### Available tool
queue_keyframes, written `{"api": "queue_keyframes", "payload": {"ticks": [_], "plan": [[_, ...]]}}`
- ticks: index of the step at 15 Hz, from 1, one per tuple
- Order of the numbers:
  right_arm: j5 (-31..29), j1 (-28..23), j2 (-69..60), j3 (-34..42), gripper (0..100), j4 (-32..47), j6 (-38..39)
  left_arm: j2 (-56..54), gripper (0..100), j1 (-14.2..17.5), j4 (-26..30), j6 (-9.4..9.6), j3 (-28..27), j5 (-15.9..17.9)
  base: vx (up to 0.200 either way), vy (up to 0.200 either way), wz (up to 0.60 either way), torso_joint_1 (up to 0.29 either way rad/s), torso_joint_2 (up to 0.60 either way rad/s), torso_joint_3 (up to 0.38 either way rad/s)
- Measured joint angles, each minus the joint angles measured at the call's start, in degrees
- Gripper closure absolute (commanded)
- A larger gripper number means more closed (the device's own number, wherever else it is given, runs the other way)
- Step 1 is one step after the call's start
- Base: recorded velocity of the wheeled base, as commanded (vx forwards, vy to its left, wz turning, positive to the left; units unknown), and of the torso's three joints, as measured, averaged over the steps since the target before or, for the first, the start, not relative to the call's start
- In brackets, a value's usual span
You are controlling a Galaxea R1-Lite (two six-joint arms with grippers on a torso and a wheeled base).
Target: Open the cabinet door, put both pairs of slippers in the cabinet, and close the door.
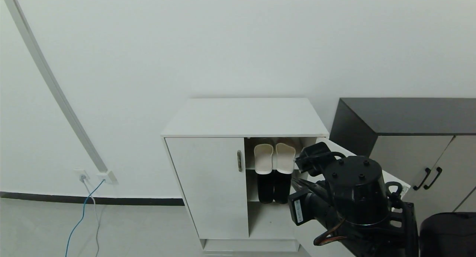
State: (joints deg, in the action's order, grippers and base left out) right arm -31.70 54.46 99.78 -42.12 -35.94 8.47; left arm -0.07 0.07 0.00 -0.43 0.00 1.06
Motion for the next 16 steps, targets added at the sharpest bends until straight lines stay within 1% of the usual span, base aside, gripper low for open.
{"api": "queue_keyframes", "payload": {"ticks": [3, 7, 12, 16], "plan": [[0.2, -0.1, 0.0, 0.2, 100, 0.0, 0.0, 0.0, 100, 0.0, 0.0, 0.00, 0.0, 0.0, 0.000, 0.000, 0.00, 0.238, -0.53, -0.295], [0.3, -0.1, 0.0, 0.2, 100, 0.0, -0.6, 0.0, 100, 0.0, 0.0, 0.10, 0.0, 0.0, 0.000, 0.000, 0.00, 0.182, -0.39, -0.220], [0.3, -0.1, 0.0, 0.5, 100, -0.6, -0.7, 0.0, 100, 0.0, 0.0, 0.10, 0.0, 0.0, 0.000, 0.000, 0.00, 0.012, -0.02, -0.014], [0.3, -0.1, 0.0, 0.5, 100, -0.6, -0.8, 0.0, 100, 0.0, 0.0, 0.10, 0.0, 0.1, 0.000, 0.000, -0.60, 0.006, 0.00, -0.002]]}}
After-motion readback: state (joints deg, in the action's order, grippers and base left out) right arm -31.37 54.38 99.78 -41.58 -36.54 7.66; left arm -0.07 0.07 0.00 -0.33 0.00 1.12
